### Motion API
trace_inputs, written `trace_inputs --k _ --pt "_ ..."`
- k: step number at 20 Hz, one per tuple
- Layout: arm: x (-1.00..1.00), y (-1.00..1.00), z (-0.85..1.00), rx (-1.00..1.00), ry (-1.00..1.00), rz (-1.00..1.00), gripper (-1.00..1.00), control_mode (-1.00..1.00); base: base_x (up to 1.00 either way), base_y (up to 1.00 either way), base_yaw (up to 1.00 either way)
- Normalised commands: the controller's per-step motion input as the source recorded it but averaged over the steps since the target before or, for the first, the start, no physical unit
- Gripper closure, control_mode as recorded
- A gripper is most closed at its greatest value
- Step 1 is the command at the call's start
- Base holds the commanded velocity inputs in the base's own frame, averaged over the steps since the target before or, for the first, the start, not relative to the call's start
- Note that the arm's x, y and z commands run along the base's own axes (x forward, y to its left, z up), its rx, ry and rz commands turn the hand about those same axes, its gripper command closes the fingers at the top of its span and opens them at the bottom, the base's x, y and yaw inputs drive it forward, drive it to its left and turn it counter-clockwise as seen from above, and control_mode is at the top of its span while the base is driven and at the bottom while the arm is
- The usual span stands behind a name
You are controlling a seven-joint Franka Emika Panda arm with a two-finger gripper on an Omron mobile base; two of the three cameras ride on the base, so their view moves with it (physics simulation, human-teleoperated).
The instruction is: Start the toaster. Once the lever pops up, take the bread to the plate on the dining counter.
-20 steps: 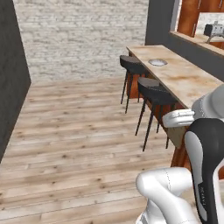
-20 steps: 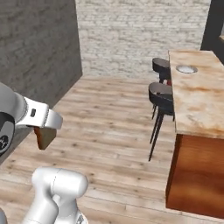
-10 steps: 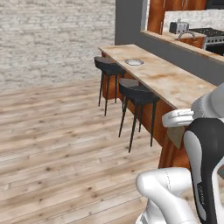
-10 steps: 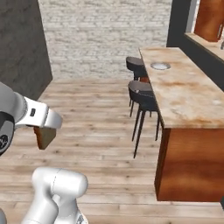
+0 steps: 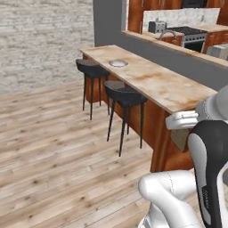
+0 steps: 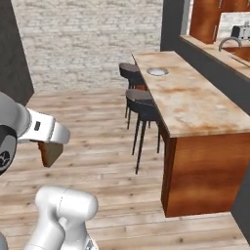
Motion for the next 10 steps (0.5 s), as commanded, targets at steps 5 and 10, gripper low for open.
trace_inputs --k 5,10 --pt "0.0 0.0 0.0 0.0 0.0 0.0 1.0 1.0 0.35 0.58 -0.23" --pt "0.0 0.0 0.0 0.0 0.0 0.0 1.0 1.0 0.43 0.7 -0.29"
